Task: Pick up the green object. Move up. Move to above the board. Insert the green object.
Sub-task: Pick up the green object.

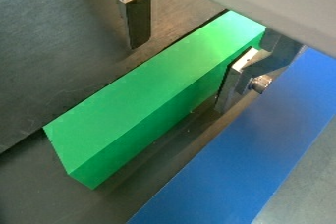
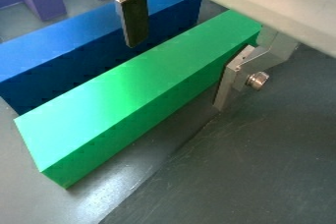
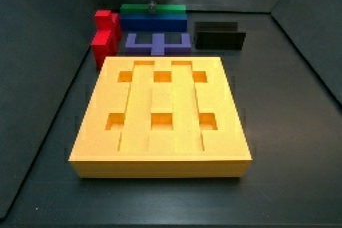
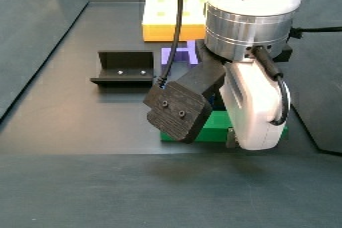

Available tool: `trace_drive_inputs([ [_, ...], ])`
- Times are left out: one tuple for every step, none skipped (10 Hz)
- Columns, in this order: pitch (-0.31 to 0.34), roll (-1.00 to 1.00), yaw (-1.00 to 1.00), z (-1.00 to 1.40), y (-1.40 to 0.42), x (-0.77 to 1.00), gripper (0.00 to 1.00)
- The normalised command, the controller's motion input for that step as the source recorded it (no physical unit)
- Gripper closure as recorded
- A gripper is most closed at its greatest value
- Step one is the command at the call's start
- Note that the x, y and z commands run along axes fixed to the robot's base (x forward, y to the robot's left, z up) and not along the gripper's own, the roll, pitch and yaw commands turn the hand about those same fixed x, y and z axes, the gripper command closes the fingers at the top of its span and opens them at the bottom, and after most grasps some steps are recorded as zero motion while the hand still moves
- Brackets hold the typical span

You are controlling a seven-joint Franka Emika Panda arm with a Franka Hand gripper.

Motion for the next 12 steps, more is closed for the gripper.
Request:
trace_drive_inputs([
  [-0.016,0.0,-0.04,-0.19,0.0,0.0,0.0],
  [-0.021,-0.02,-0.05,-0.15,0.0,0.0,0.0],
  [-0.019,-0.09,-0.06,-0.06,0.0,0.0,0.0],
  [0.0,-0.08,-0.05,0.0,0.02,0.0,0.0],
  [0.0,0.0,0.0,0.0,0.0,0.0,0.0],
  [0.0,0.0,0.0,0.0,0.0,0.0,1.0],
  [0.0,0.0,0.0,0.0,0.0,0.0,1.0],
  [0.0,0.0,0.0,0.0,0.0,0.0,1.0],
  [0.0,0.0,0.0,0.0,0.0,0.0,1.0],
  [0.0,0.0,0.0,0.0,0.0,0.0,1.0],
  [0.0,0.0,0.0,0.0,0.0,0.0,1.0],
  [0.0,0.0,0.0,0.0,0.0,0.0,1.0],
])
